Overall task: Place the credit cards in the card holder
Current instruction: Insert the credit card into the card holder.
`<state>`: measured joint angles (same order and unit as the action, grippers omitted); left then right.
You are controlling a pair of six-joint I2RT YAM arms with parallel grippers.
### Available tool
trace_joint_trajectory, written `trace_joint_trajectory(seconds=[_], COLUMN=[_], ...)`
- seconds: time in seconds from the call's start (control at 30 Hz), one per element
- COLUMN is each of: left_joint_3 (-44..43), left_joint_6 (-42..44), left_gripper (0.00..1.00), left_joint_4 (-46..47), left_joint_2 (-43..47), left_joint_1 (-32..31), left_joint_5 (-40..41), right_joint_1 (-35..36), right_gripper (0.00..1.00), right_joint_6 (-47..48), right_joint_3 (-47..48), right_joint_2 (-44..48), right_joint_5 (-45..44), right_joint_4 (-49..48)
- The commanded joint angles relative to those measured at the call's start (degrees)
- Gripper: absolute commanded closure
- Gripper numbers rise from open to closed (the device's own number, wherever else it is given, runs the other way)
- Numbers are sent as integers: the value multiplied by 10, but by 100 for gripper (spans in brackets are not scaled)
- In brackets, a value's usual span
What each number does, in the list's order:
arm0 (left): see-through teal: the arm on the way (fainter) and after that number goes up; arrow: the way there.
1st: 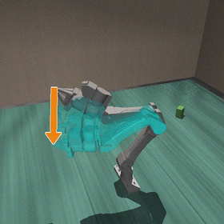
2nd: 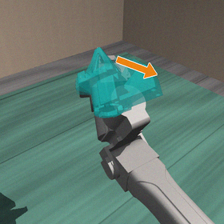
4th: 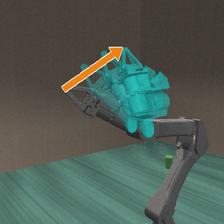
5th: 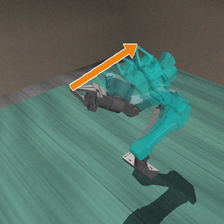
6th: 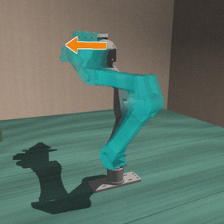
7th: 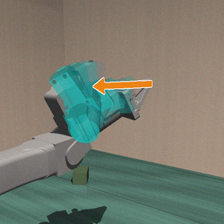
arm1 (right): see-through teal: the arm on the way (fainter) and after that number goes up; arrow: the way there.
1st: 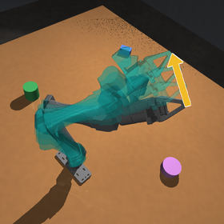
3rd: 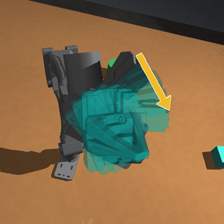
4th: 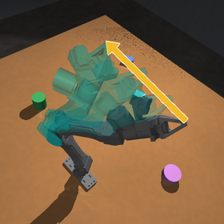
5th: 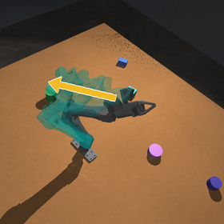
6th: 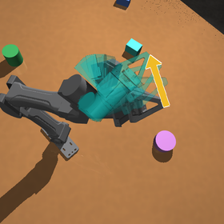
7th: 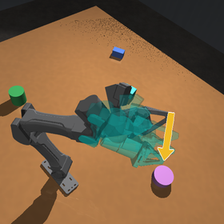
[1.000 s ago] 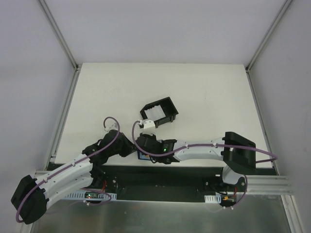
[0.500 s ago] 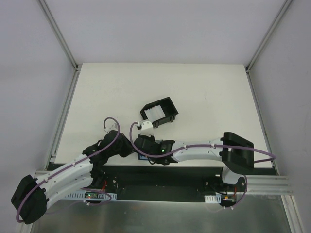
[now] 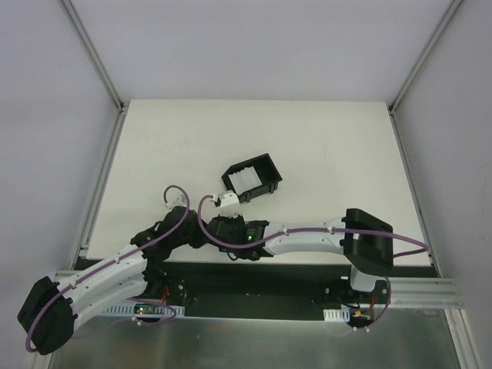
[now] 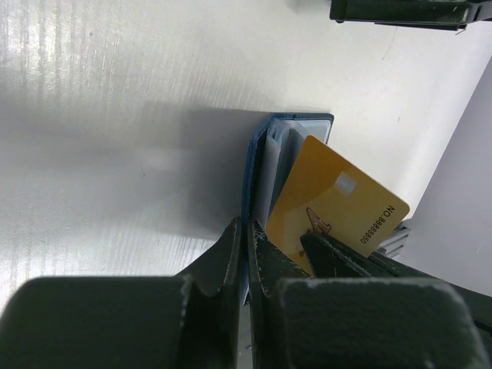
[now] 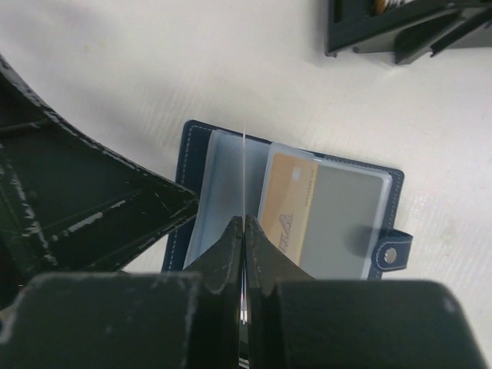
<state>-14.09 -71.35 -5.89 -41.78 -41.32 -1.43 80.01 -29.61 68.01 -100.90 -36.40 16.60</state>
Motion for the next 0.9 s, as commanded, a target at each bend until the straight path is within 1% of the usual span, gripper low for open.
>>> trace_joint_trajectory(seconds=[0.0,0.17,0.23,0.33,0.4,0.43,0.5,0.53,0.6,0.7,0.8,0.87], left_joint_3=[10,20,22,18,13,9,9,8,6,2,-2,-6], left_joint_6=[-11,-1,3,23,41,47,62,68,80,90,90,85], left_gripper=[100,100,100,100,100,100,100,100,100,100,100,100], left_joint_4=[25,26,24,24,27,28,39,39,40,40,41,47], left_joint_2=[2,-8,-18,-40,-57,-65,-78,-83,-90,-109,-131,-141], left_joint_1=[-5,-5,-4,-4,-4,-4,-4,-3,-3,-3,-3,-3], left_joint_5=[4,11,11,11,11,11,11,26,27,37,43,46], right_joint_1=[4,-1,-14,-37,-49,-56,-78,-87,-118,-143,-152,-152], right_gripper=[100,100,100,100,100,99,99,100,100,100,100,99], right_joint_6=[-14,-18,-33,-50,-35,-31,-9,-13,-12,-15,-17,-12], right_joint_3=[13,-14,-37,-85,-115,-129,-165,-183,-214,-269,-285,-280], right_joint_2=[13,43,60,89,105,114,138,148,167,197,203,196], right_joint_5=[-51,-60,-47,-17,11,25,92,114,180,232,274,300], right_joint_4=[51,49,48,18,-17,-50,-125,-154,-208,-291,-321,-330])
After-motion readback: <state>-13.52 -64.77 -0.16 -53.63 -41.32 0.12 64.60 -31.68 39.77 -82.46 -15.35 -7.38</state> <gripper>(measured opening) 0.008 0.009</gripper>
